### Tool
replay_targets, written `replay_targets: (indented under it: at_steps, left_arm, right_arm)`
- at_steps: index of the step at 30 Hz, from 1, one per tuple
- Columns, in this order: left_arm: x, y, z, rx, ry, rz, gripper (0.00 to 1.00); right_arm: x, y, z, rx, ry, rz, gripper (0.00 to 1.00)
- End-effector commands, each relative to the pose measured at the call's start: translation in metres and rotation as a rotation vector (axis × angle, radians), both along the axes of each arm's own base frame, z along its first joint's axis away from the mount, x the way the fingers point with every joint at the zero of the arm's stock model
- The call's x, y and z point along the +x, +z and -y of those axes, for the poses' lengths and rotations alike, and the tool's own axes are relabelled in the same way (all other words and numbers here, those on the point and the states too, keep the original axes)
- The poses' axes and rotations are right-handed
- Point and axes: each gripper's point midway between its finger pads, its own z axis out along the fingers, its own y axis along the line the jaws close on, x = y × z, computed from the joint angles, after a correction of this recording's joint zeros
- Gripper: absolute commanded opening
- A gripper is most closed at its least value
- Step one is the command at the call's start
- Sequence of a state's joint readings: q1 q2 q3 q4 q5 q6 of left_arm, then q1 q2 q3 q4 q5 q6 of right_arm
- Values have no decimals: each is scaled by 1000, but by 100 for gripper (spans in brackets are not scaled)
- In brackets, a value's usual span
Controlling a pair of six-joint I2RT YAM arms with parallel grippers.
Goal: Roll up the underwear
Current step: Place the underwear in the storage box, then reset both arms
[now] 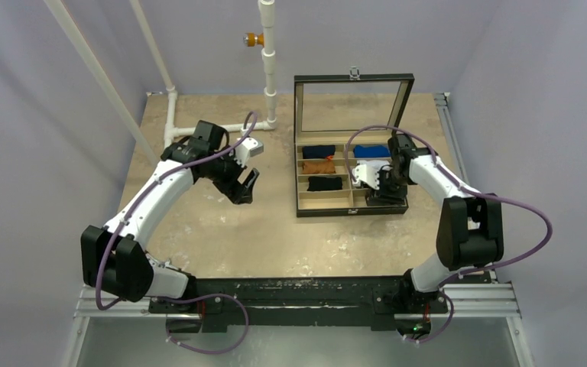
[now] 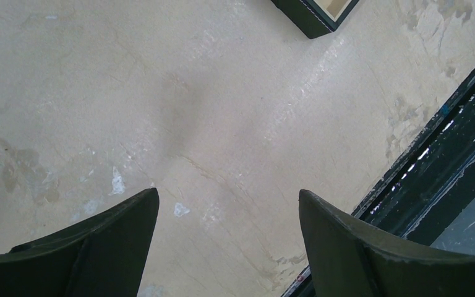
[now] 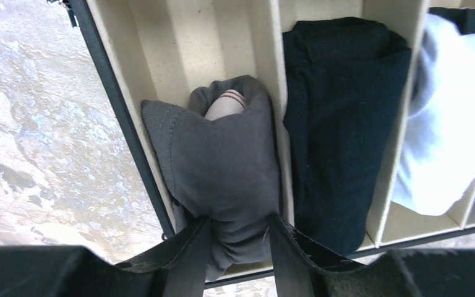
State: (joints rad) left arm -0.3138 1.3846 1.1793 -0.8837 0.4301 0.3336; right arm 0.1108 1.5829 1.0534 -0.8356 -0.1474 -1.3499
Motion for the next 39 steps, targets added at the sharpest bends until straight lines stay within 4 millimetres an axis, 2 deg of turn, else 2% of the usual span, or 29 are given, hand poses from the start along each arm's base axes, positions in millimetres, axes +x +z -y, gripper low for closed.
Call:
replay_targets:
  at_steps: [1,9,14,18,24,27,35,39]
  left_arm:
    - [7,9,-9,5,28,75,82]
    - [22,23,-30,13,148,200,83]
    - [30,43,-45,-16,259,293,84]
    - [36,59,-61,-31,360,377,90]
    - [40,80,-89,-49,510,487,100]
    - [38,90,-102,-57,564,533,100]
    - [20,124,-130,-65,683,638,100]
    - [8,131,-136,-62,711,656,100]
  right_arm:
    - [22,32,-14,89,-36,127,42]
    - [33,83,-20,204,-149,294,52]
    - [34,124,-22,316,-297,476,63]
    - [31,152,-19,403,-431,598,72]
    - [23,176,-20,548,-601,671,84]
    - [19,190,-16,630,-700,727,98]
    - [6,215,-14,830,-880,804,99]
    - [-4,224,-16,908,-913,817,99]
